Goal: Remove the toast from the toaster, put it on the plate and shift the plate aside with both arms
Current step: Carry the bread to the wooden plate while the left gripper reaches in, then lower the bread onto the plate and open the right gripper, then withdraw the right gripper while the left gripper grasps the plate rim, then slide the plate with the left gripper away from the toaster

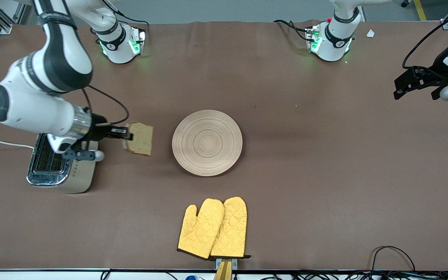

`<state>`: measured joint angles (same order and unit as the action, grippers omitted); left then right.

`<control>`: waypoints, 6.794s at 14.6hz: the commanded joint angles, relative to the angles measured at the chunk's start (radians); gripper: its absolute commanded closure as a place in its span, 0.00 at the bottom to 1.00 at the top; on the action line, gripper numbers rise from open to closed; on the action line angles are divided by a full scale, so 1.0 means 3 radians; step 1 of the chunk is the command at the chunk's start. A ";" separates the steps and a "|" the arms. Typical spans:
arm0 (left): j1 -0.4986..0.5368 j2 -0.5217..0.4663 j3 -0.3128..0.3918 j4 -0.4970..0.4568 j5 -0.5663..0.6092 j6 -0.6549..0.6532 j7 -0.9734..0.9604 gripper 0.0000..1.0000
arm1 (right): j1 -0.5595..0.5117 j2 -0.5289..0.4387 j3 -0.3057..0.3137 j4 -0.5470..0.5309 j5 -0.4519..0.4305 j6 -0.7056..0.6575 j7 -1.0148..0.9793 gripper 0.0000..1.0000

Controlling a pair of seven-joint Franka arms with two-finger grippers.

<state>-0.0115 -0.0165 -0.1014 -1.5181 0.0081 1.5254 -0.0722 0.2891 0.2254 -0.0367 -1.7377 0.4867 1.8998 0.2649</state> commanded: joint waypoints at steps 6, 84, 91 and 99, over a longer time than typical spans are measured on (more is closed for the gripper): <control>-0.0038 0.0417 -0.0005 0.0289 -0.0017 0.0013 0.0077 0.00 | 0.1020 -0.0015 -0.0026 -0.0660 0.1107 0.1418 0.0365 1.00; -0.0275 0.2597 -0.0398 -0.0237 -0.4210 0.1481 0.2604 1.00 | -0.1107 -0.0572 0.0107 0.1190 -0.1818 -0.1710 -0.1297 0.00; 0.0952 0.2560 -0.0378 -0.0053 -0.3741 0.0648 0.2613 1.00 | -0.1194 -0.0567 0.0117 0.1190 -0.1730 -0.1715 -0.1307 0.00; 0.1996 0.2652 -0.0368 -0.0043 -0.2958 0.0330 0.2776 1.00 | -0.1189 -0.0567 0.0127 0.1190 -0.1730 -0.1720 -0.1312 0.00</control>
<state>0.5420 0.7657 -0.1998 -1.5420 -0.9055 1.6625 0.7278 -0.0591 0.0704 -0.0073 -1.3681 -0.0459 1.3873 -0.1297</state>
